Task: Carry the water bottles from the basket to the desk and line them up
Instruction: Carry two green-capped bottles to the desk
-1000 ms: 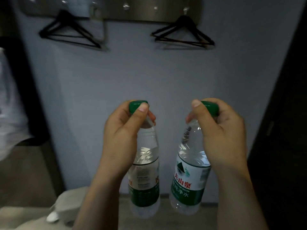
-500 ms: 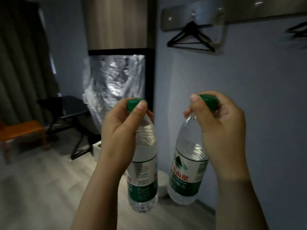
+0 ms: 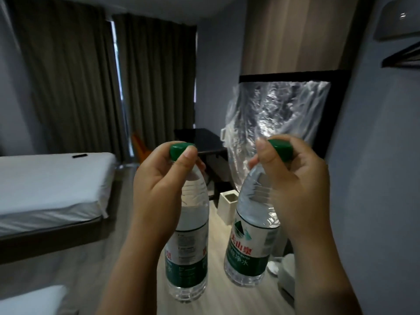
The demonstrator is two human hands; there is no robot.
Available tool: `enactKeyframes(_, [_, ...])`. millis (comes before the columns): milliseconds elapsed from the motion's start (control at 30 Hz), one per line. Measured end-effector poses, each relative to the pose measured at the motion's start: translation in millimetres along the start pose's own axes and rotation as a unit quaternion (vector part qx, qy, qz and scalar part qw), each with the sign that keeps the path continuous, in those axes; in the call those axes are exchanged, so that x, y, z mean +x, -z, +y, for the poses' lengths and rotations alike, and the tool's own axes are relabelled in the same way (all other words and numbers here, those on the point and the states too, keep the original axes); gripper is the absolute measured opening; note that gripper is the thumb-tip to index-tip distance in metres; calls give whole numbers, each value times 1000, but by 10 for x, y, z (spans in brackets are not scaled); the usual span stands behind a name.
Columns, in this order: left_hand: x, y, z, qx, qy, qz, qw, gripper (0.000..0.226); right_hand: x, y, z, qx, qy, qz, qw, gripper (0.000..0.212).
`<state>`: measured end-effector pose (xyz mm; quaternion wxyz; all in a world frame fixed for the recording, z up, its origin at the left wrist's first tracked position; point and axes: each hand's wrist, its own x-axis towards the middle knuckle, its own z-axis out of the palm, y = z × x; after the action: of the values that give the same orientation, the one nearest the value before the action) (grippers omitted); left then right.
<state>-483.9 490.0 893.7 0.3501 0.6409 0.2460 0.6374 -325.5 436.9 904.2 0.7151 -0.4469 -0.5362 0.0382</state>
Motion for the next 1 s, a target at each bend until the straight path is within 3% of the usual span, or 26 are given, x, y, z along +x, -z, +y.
enactKeyframes(200, [125,138,-161,38,-3,54,998,30,192,-273,352,53,1,-51,997,16])
enactKeyframes(467, [392,-363,-437,51,-10,111,992,32,709,-165,917,99,5,-97,990,20])
enactKeyframes(733, [829,-743,-971,72,5,116,991,29,1174,-198,1620,110,-16,-114,987,21])
enactKeyframes(1000, [1620,-677,-1792,75,-1,117,990,27,1732,-779,2421,106,-19,-114,988,20])
